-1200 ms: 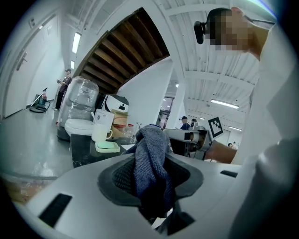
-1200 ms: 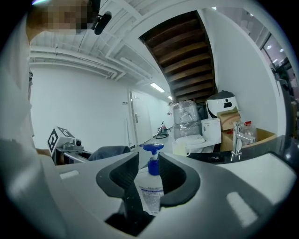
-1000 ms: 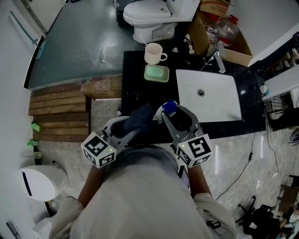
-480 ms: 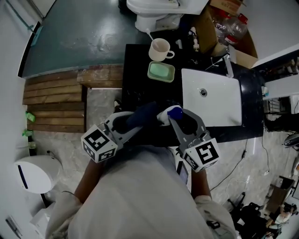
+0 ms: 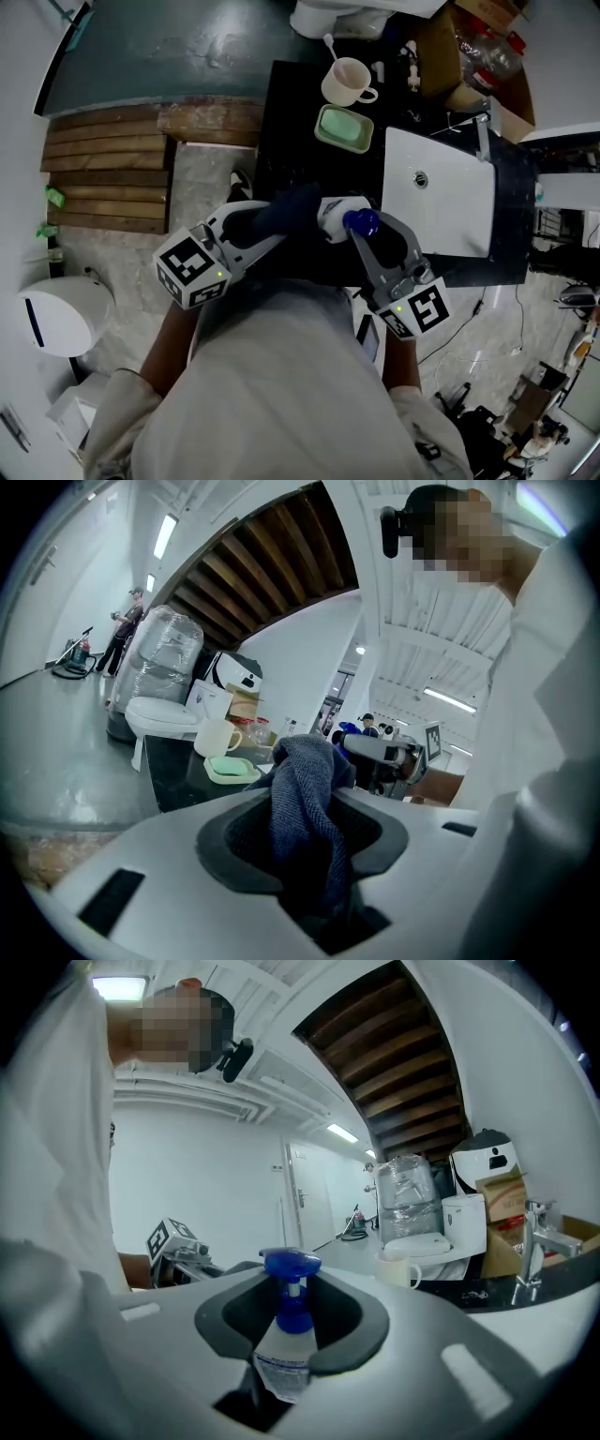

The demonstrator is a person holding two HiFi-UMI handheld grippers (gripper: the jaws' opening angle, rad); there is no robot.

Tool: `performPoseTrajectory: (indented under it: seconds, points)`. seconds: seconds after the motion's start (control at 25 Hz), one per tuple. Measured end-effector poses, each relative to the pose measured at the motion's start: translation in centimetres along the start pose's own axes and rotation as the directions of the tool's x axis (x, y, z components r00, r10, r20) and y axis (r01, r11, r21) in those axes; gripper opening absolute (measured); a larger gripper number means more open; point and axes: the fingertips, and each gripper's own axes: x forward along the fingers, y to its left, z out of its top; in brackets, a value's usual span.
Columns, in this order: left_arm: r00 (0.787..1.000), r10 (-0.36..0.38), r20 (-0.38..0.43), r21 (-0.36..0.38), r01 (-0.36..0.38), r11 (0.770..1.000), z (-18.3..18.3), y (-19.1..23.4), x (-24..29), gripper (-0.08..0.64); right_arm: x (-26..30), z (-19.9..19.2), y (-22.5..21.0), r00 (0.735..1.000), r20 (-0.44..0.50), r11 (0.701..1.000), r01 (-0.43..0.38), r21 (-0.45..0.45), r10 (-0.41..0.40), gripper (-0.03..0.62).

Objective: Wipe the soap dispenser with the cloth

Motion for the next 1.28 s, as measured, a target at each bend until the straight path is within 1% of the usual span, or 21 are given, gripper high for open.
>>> performPoseTrajectory:
  seconds: [0.16, 0.36, 0.44, 0.52, 0.6, 0.76, 0.88, 1.04, 1.28]
  points:
    - [1.0, -0.015, -0.016, 0.017, 0.015, 1.0, -0.3, -0.4, 0.3, 0.141, -0.1, -0.2, 0.6, 0.999, -0.013, 0.999, -0.036, -0.022, 0.036, 0.08]
    - [0.999, -0.03, -0.042, 0.075, 0.033, 0.997, 0.4, -0.5, 1.0, 0.141, -0.2, -0.2, 0.9, 0.999, -0.008, 0.998, -0.048, -0.029, 0.048, 0.08]
    - [0.998, -0.057, -0.042, 0.087, 0.06, 0.994, 1.3, -0.9, 1.0, 0.141, -0.3, -0.2, 1.0, 0.999, -0.008, 0.998, -0.051, -0.024, 0.051, 0.08]
    - [0.994, -0.098, -0.045, 0.103, 0.103, 0.989, 2.0, -1.6, 1.1, 0.141, -0.4, -0.2, 1.2, 0.998, -0.011, 0.998, -0.056, -0.014, 0.056, 0.08]
    - [0.989, -0.136, -0.064, 0.118, 0.143, 0.983, 2.2, -2.1, 1.6, 0.141, -0.6, -0.3, 1.3, 0.998, -0.013, 0.998, -0.06, -0.011, 0.06, 0.08]
    - [0.973, -0.191, -0.129, 0.092, 0.203, 0.975, 0.6, -2.8, 3.2, 0.142, -1.1, -0.5, 1.4, 0.998, -0.007, 0.998, -0.067, -0.018, 0.067, 0.08]
    - [0.968, -0.213, -0.133, 0.063, 0.223, 0.973, 0.1, -3.1, 3.8, 0.141, -1.3, -0.5, 1.5, 0.997, -0.002, 0.997, -0.074, -0.022, 0.074, 0.08]
    - [0.966, -0.22, -0.137, 0.041, 0.227, 0.973, -0.3, -3.0, 4.1, 0.141, -1.5, -0.5, 1.5, 0.997, 0.006, 0.997, -0.074, -0.001, 0.074, 0.08]
    - [0.965, -0.2, -0.167, 0.026, 0.207, 0.978, -1.9, -2.5, 4.3, 0.141, -1.5, -0.6, 1.6, 0.996, 0.019, 0.996, -0.087, 0.012, 0.086, 0.081]
